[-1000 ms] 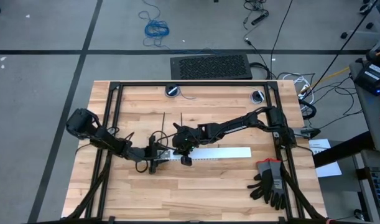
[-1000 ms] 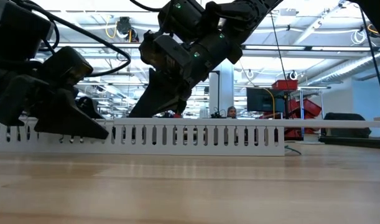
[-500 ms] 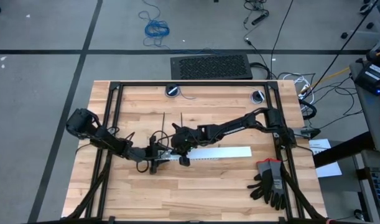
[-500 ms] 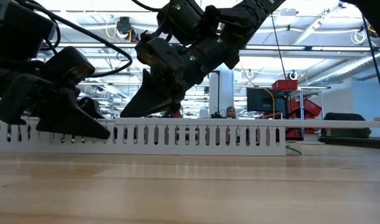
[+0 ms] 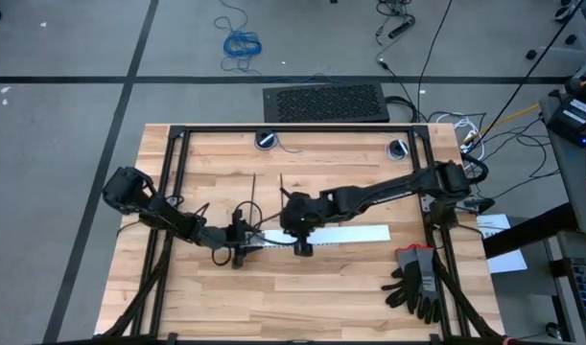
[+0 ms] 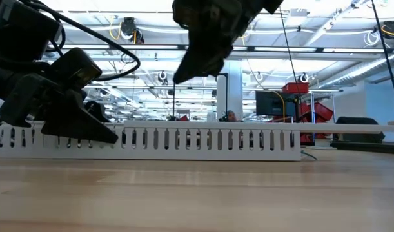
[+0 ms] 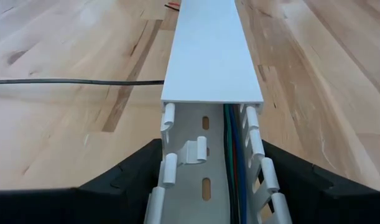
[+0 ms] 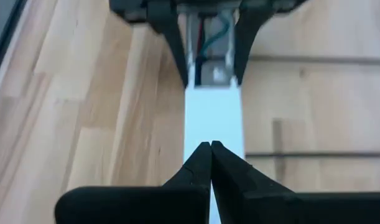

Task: Ziptie cables
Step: Close the white cable duct

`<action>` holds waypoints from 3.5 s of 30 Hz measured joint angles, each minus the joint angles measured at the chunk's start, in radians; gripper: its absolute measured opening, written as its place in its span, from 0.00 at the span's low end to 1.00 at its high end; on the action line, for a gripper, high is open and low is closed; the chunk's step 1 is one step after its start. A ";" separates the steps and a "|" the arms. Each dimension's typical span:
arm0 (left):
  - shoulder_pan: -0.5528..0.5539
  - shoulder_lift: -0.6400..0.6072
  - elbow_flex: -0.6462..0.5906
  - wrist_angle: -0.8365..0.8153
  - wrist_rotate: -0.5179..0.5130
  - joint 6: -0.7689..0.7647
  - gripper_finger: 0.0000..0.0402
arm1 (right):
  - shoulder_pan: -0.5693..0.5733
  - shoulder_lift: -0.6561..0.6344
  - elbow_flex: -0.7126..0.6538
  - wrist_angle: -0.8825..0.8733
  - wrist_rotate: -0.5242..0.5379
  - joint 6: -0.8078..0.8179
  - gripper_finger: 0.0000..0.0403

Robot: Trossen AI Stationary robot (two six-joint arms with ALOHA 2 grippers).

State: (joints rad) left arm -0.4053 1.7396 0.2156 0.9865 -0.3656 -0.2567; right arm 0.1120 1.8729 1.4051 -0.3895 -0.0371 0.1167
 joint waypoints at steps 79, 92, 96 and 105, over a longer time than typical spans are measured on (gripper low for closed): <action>0.006 -0.143 -0.026 -0.133 -0.010 -0.017 0.56 | -0.028 0.290 0.086 0.180 -0.126 0.006 0.00; 0.009 -0.143 -0.024 -0.075 0.140 0.027 0.70 | -0.028 0.294 0.088 0.157 -0.145 0.010 0.00; 0.008 -0.143 -0.024 -0.056 0.175 0.027 0.85 | -0.028 0.294 0.089 0.148 -0.140 0.010 0.00; 0.024 -0.112 0.039 -0.059 0.132 0.035 0.97 | -0.030 0.294 0.089 0.150 -0.122 0.018 0.00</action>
State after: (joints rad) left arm -0.3816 1.6278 0.2548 0.9273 -0.2336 -0.2218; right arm 0.0818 2.1666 1.4940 -0.2400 -0.1588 0.1343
